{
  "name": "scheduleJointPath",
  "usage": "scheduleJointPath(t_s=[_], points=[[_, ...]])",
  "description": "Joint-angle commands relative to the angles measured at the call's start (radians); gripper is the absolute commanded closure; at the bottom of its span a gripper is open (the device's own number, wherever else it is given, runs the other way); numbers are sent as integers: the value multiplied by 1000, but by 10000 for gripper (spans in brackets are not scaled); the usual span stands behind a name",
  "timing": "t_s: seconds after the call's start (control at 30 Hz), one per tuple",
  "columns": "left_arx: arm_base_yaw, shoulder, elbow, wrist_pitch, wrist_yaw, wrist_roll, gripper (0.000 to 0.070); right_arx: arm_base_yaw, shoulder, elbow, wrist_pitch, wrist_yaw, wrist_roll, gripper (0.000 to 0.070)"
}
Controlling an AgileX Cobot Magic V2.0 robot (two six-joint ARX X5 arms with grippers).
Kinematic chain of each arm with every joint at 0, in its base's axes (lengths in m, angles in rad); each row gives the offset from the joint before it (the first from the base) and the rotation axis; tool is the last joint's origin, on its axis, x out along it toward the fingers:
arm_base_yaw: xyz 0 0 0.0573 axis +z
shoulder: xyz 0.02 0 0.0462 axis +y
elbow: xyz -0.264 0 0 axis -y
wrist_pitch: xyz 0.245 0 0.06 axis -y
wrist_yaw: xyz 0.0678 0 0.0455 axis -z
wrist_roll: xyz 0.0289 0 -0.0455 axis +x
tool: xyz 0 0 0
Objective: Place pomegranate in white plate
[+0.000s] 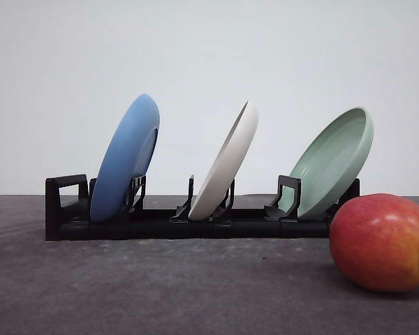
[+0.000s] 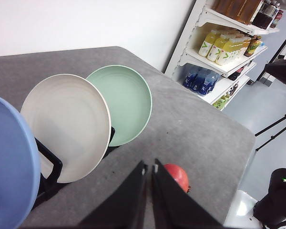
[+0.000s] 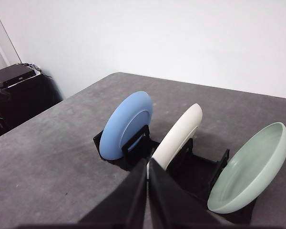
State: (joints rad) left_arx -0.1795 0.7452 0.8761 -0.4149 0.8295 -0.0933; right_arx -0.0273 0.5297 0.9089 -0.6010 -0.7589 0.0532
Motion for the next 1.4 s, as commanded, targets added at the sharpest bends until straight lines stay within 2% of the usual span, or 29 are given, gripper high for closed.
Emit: scheduleJointPath(t_s=[0.0,0.03,0.1,0.2,0.23,0.27,0.33,0.43,0.47,0.53,0.57,0.7,0.93,1.07,1.2,1.37], points=[[-2,6,17,13,6,14,699,0,4,16,5,0,-13,700],[-2,6,17,13,6,14,691,0,4,16,2,0,-13,700],[-2,6,17,13,6,14,616,0,5,15,2,0,-13,700],[-2,6,17,13,6,14,343,0,5,15,2,0,-13,686],[-2,7,17,13,5,14,231,0,5,15,1,0,-13,661],[-2,7,17,13,5,14,151,0,5,15,1,0,-13,614],[-2,10,17,12,5,14,60,0,5,15,1,0,-13,464],[-5,19,17,16,2,-4,54,0,5,15,-1,0,-12,257],[-9,24,17,19,1,-6,55,0,5,15,-4,0,-10,207],[-18,38,17,24,-1,-14,57,0,5,15,-12,0,-8,133],[-24,47,17,30,-4,-26,57,0,5,15,-15,0,-7,120],[-68,100,25,64,-46,-67,60,0,5,15,-31,0,-3,119],[-208,301,151,24,-251,-90,64,0,7,14,-33,0,39,120],[-301,466,298,-67,-371,-58,64,0,15,14,-35,0,44,120],[-390,656,484,-177,-490,9,64,0,31,14,-37,0,52,120],[-462,862,664,-218,-603,34,65,0,45,14,-37,0,52,120]])
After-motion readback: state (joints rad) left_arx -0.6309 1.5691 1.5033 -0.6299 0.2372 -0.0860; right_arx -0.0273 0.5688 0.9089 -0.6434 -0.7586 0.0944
